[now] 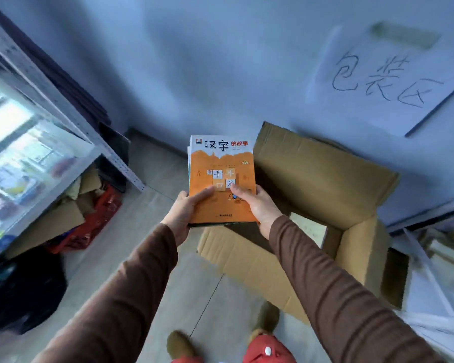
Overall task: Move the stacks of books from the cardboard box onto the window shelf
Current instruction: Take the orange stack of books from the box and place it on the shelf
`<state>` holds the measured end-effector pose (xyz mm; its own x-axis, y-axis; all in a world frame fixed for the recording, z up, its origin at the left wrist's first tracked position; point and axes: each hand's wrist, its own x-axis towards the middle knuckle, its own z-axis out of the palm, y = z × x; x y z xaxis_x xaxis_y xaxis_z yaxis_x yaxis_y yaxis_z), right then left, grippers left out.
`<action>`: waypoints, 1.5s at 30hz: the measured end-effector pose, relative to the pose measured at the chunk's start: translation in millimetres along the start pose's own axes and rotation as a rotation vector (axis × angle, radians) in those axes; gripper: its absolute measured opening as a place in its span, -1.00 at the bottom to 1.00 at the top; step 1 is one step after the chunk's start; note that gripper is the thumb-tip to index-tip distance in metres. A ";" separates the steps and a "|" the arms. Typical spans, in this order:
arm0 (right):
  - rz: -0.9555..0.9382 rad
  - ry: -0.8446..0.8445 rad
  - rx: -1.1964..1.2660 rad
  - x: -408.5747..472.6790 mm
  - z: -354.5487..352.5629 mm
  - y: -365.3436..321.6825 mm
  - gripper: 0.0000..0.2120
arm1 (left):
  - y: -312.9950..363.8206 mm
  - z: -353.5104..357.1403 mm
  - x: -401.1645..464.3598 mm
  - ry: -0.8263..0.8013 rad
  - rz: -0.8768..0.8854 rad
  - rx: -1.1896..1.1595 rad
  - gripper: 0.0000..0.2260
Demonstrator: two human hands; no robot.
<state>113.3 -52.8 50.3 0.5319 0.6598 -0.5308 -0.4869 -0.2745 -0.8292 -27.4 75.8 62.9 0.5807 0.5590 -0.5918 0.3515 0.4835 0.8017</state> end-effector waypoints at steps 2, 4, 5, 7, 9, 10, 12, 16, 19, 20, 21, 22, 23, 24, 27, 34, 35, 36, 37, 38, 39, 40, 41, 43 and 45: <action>-0.048 -0.049 -0.019 -9.0 60.2 -16.4 -0.53 | 18.5 -52.4 -23.9 0.045 0.065 -0.021 -0.43; -0.092 -0.104 -0.037 -19.9 122.4 -27.1 -0.64 | 35.1 -109.2 -48.6 0.083 0.111 -0.039 -0.47; -0.112 -0.131 -0.049 -26.4 155.3 -31.7 -0.67 | 43.1 -139.8 -61.2 0.105 0.130 -0.051 -0.48; -0.151 -0.176 -0.070 -38.9 218.4 -38.6 -0.65 | 58.5 -199.3 -85.6 0.132 0.170 -0.066 -0.51; -0.182 -0.223 -0.091 -50.4 277.5 -44.5 -0.60 | 70.4 -253.1 -109.8 0.151 0.208 -0.100 -0.55; -0.186 -0.247 -0.099 -55.6 305.4 -47.4 -0.59 | 76.1 -277.8 -121.9 0.162 0.222 -0.127 -0.55; -0.187 -0.294 -0.116 -63.3 355.8 -53.5 -0.57 | 87.4 -320.4 -143.7 0.190 0.246 -0.183 -0.52; -0.221 -0.409 -0.154 -64.2 444.3 -69.4 -0.58 | 109.0 -394.0 -172.7 0.273 0.305 -0.240 -0.42; -0.221 -0.495 -0.137 -53.3 507.3 -81.2 -0.55 | 125.2 -447.9 -179.5 0.372 0.356 -0.220 -0.38; -0.219 -0.522 -0.133 -47.4 527.7 -84.7 -0.54 | 131.1 -465.3 -179.4 0.407 0.372 -0.210 -0.35; -0.218 -0.549 -0.129 -40.0 548.0 -88.4 -0.54 | 137.8 -482.3 -178.2 0.436 0.388 -0.203 -0.33; -0.220 -0.576 -0.123 -31.9 568.3 -92.4 -0.54 | 145.3 -498.9 -176.3 0.460 0.407 -0.198 -0.32; -0.222 -0.604 -0.118 -23.7 587.7 -96.4 -0.55 | 152.7 -514.3 -174.2 0.482 0.427 -0.197 -0.32; -0.225 -0.633 -0.116 -15.3 607.1 -100.5 -0.55 | 160.3 -528.8 -171.9 0.509 0.444 -0.204 -0.32; -0.215 -0.709 -0.108 10.4 663.7 -112.7 -0.53 | 185.4 -571.2 -167.3 0.598 0.470 -0.223 -0.34; -0.225 -0.896 -0.137 56.0 786.1 -136.6 -0.47 | 228.5 -666.9 -158.1 0.738 0.556 -0.287 -0.32; -0.229 -0.916 -0.147 62.9 802.3 -140.8 -0.48 | 234.2 -681.0 -156.2 0.751 0.566 -0.291 -0.30; -0.236 -0.938 -0.156 69.6 818.4 -145.7 -0.49 | 240.2 -695.5 -154.3 0.762 0.581 -0.295 -0.29; -0.247 -0.960 -0.166 76.1 834.0 -150.7 -0.50 | 246.4 -709.8 -152.5 0.770 0.598 -0.293 -0.29; -0.266 -0.982 -0.181 82.0 848.9 -155.6 -0.51 | 252.4 -724.3 -150.7 0.774 0.620 -0.283 -0.29; -0.290 -1.002 -0.201 87.6 863.4 -159.9 -0.51 | 258.5 -739.0 -148.3 0.770 0.642 -0.262 -0.30; -0.318 -1.020 -0.220 92.8 876.5 -163.1 -0.52 | 263.5 -753.3 -145.7 0.763 0.660 -0.239 -0.32; -0.344 -1.038 -0.238 98.3 889.1 -165.6 -0.53 | 268.1 -767.3 -142.7 0.757 0.676 -0.221 -0.34; -0.398 -1.058 -0.269 110.4 912.8 -170.7 -0.51 | 276.1 -793.6 -135.3 0.761 0.706 -0.191 -0.37; -0.442 -1.063 -0.297 122.8 930.7 -175.3 -0.43 | 282.9 -812.8 -127.6 0.764 0.721 -0.127 -0.39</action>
<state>-380.8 727.4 293.6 -0.2962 0.9491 0.1067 -0.1515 0.0637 -0.9864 -598.9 688.8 296.7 -0.0107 0.9959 0.0896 0.0024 -0.0895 0.9960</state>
